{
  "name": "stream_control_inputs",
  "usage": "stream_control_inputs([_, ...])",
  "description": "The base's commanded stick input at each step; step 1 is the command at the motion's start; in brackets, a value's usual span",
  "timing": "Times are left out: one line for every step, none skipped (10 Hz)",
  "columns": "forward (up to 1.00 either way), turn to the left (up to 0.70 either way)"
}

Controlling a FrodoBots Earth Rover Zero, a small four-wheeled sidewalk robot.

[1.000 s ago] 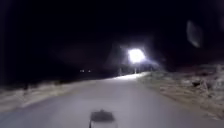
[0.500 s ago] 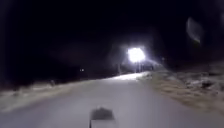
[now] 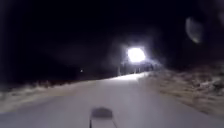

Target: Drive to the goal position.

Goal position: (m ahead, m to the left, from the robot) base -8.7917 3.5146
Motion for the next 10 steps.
stream_control_inputs([1.00,0.00])
stream_control_inputs([1.00,0.00])
stream_control_inputs([0.98,0.00])
stream_control_inputs([0.85,0.00])
stream_control_inputs([0.85,0.00])
stream_control_inputs([0.85,0.00])
stream_control_inputs([0.85,0.00])
stream_control_inputs([0.85,0.00])
stream_control_inputs([0.85,0.00])
stream_control_inputs([0.85,0.00])
